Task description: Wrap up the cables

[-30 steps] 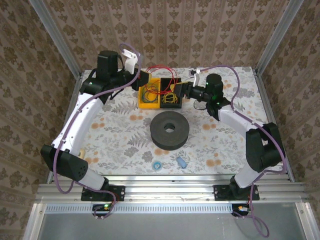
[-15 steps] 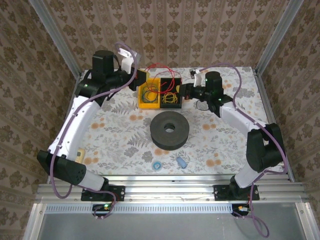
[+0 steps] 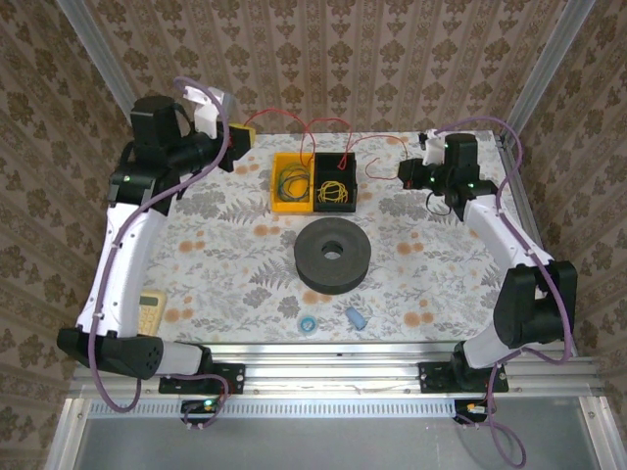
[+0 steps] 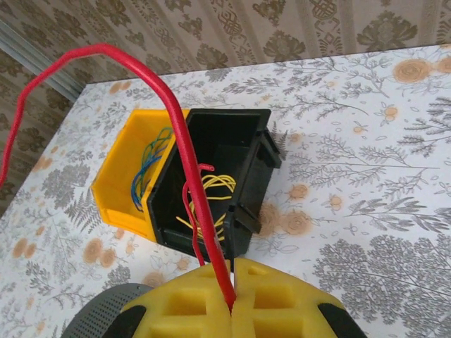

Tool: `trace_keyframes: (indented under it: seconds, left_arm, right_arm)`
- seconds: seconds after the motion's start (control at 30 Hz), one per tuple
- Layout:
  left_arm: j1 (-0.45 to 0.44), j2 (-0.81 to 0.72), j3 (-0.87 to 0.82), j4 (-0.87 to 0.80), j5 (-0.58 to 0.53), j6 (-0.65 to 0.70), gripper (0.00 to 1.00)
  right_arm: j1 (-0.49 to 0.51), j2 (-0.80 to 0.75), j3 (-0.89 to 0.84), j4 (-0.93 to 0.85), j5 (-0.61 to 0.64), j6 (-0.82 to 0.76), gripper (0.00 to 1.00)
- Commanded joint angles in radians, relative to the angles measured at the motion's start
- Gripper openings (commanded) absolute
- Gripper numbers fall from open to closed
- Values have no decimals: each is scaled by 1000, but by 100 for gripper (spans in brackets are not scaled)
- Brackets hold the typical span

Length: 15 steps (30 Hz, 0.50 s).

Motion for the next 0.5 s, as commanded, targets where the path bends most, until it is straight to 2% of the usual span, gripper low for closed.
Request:
trace_keyframes:
  seconds: [0.0,0.2,0.47]
  left_arm:
    - [45,-44,23,-15,-27,31,0]
    - [211,-84,16,-25,-113,-2,0]
    - [417,-59,77,-7,-108,-78,0]
  right_arm:
    - [-30,-28,24,-61,61,-37,0]
    - [-126,-43,27,-79,60,-38,0]
    - [-215,-59,50,-117,55,-21,0]
